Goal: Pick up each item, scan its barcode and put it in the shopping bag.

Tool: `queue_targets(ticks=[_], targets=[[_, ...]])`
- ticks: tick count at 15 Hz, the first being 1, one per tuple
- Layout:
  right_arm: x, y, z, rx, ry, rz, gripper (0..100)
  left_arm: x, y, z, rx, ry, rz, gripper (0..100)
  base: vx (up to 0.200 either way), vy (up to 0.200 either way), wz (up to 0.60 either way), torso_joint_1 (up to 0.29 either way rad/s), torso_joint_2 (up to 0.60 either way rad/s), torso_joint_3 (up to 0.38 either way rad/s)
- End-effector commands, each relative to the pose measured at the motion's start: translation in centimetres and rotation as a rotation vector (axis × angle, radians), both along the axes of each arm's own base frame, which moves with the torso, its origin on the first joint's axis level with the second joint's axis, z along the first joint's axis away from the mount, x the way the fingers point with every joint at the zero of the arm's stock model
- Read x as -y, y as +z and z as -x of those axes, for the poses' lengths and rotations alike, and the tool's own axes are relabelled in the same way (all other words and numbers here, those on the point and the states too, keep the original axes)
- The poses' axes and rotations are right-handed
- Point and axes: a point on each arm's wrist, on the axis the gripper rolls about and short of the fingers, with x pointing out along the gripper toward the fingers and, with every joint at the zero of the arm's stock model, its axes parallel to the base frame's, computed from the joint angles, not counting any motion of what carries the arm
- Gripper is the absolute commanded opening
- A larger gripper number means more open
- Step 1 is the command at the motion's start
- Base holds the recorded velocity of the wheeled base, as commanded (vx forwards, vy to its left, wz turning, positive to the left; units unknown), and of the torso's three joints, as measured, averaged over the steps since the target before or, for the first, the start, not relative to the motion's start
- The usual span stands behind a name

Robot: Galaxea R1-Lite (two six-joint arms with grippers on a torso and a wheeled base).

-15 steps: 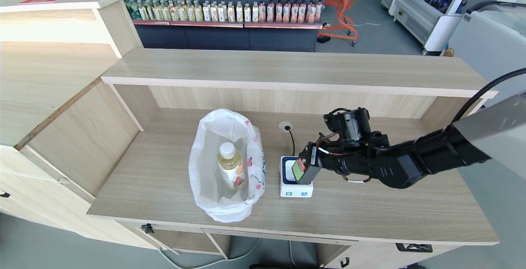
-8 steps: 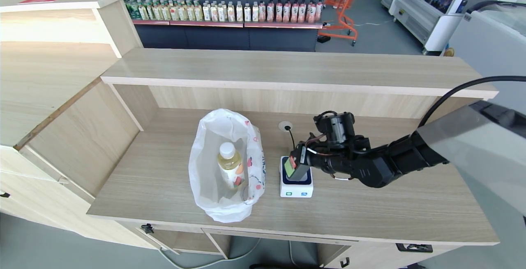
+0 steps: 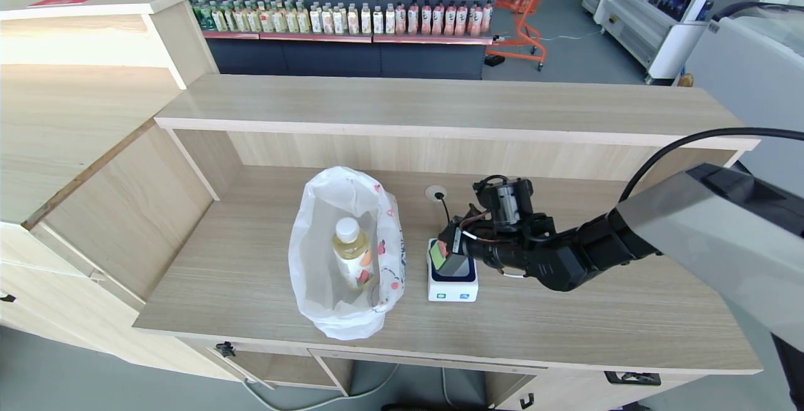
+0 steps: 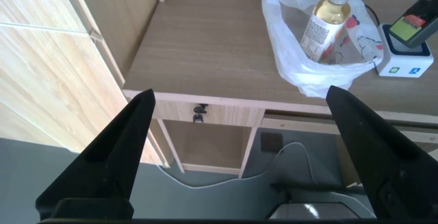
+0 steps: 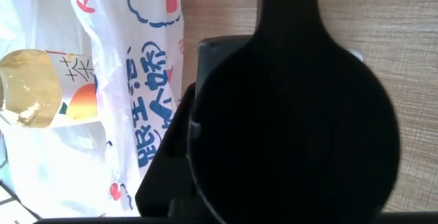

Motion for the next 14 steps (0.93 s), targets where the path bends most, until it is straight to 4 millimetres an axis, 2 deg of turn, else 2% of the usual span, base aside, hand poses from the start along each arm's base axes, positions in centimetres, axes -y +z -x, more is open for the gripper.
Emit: queue_targets(ticks=[1,4,5,6,8,11,14], targets=[[0.4,0.9,-0.1,0.018,-0.011,-0.018,0,0.0,0.0,0.0,0.0,0.0,0.0,100,0.0,0.0,0.0,0.0,0.0,0.0],[3.5,5.1,-0.5,0.079,-0.092,-0.102,0,0.0,0.0,0.0,0.0,0.0,0.0,100,0.0,0.0,0.0,0.0,0.0,0.0],[6.0,8.6,0.0,0.154,-0.137,-0.126,0,0.0,0.0,0.0,0.0,0.0,0.0,100,0.0,0.0,0.0,0.0,0.0,0.0],[7.2,10.8,1.1,0.206,-0.143,-0.116,0,0.0,0.0,0.0,0.0,0.0,-0.001,100,0.0,0.0,0.0,0.0,0.0,0.0],[9.3,14.0,5.0,0.338,-0.096,0.036,0,0.0,0.0,0.0,0.0,0.0,0.0,100,0.0,0.0,0.0,0.0,0.0,0.0],[11.0,15.2,9.9,0.432,-0.027,0.22,0,0.0,0.0,0.0,0.0,0.0,0.0,100,0.0,0.0,0.0,0.0,0.0,0.0],[12.0,15.5,13.2,0.423,-0.012,0.23,0,0.0,0.0,0.0,0.0,0.0,-0.001,100,0.0,0.0,0.0,0.0,0.0,0.0]])
